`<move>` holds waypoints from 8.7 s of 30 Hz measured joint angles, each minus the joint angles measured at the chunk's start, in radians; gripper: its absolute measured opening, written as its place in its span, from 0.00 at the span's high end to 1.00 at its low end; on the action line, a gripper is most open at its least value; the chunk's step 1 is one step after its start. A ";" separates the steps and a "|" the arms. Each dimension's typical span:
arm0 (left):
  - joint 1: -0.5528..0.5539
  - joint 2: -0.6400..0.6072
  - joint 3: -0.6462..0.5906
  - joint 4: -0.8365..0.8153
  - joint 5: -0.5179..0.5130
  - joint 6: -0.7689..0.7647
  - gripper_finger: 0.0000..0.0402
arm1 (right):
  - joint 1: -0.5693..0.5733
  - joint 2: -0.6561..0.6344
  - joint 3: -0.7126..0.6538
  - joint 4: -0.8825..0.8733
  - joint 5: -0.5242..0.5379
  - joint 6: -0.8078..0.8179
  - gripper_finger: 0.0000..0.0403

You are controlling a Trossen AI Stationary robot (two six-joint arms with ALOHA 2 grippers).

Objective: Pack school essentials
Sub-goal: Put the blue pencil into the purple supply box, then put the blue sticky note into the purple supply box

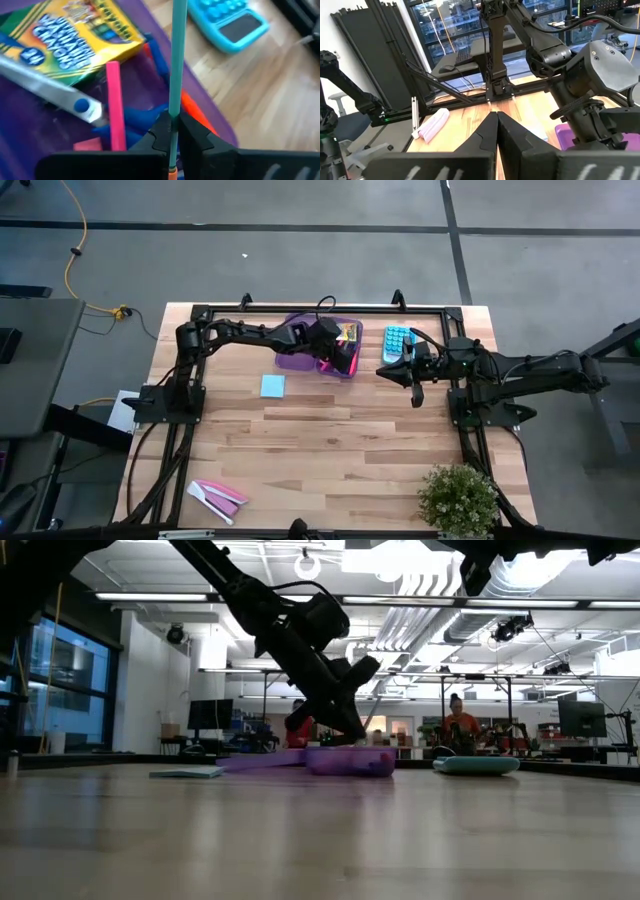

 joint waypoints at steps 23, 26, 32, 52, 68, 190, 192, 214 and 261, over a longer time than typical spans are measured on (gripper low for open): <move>0.052 -0.051 0.000 -0.059 0.050 -0.011 0.70 | 0.000 0.000 0.000 0.000 0.001 -0.001 1.00; 0.089 -0.113 0.000 -0.047 0.090 -0.002 0.68 | 0.000 0.000 0.000 0.000 0.001 -0.002 1.00; 0.134 -0.323 0.000 -0.013 0.139 0.064 0.68 | 0.000 0.000 0.000 0.000 0.002 -0.020 1.00; -0.340 -1.057 -0.692 0.633 -0.001 0.229 0.78 | 0.000 0.000 0.000 -0.001 0.002 -0.027 1.00; -0.418 -1.126 -0.771 0.627 -0.226 0.417 0.84 | 0.000 0.000 0.000 0.000 0.001 -0.027 1.00; -0.271 -0.735 -0.514 -0.483 -0.267 0.552 0.99 | 0.000 0.000 0.000 -0.015 0.046 -0.071 1.00; -0.253 -0.735 -0.514 -0.483 -0.285 0.521 0.97 | 0.000 0.000 0.000 -0.015 0.046 -0.071 1.00; -0.197 -0.434 -0.515 -0.301 -0.178 0.240 1.00 | 0.000 0.000 0.000 -0.023 0.046 -0.066 1.00; -0.238 -0.429 -0.561 -0.164 -0.332 0.114 1.00 | 0.000 0.000 0.000 -0.069 0.041 -0.046 1.00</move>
